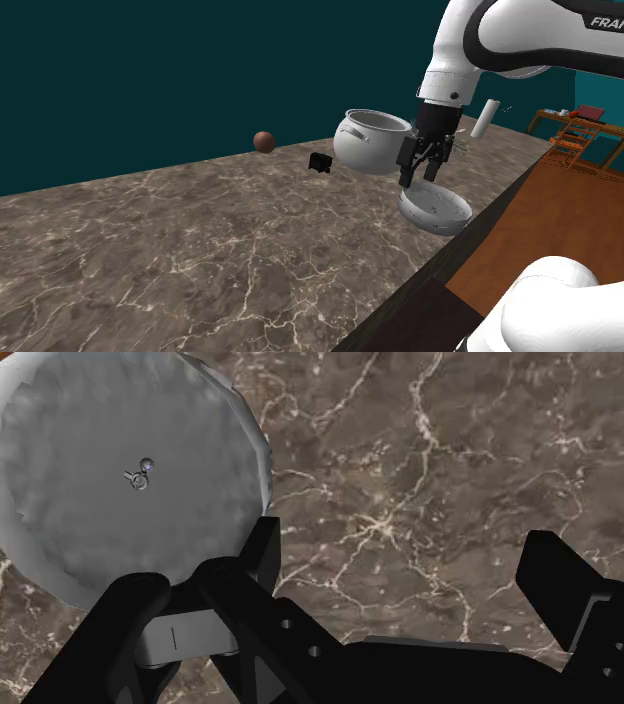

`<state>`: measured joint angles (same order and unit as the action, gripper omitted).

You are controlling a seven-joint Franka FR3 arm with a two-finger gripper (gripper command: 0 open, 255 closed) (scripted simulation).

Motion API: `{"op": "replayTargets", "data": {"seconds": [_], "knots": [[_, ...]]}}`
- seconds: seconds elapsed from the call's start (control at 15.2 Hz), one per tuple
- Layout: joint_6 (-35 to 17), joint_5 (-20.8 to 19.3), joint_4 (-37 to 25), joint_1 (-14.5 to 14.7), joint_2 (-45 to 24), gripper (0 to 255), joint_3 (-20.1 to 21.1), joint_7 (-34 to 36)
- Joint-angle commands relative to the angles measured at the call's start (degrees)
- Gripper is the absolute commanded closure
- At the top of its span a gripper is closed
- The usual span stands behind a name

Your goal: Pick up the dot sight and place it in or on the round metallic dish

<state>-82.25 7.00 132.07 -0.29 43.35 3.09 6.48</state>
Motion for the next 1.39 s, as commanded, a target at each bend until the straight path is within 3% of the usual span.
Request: {"op": "replayTargets", "data": {"seconds": [0.0, 0.66, 1.32], "knots": [[0.0, 0.0, 0.0, 0.0, 0.0, 0, 0.0, 0.0], [-5.9, 1.98, -15.71, -3.57, -24.66, 0, 3.42, 13.6], [-5.18, 1.65, -38.07, -5.53, -49.19, 0, 3.22, 26.33]]}}
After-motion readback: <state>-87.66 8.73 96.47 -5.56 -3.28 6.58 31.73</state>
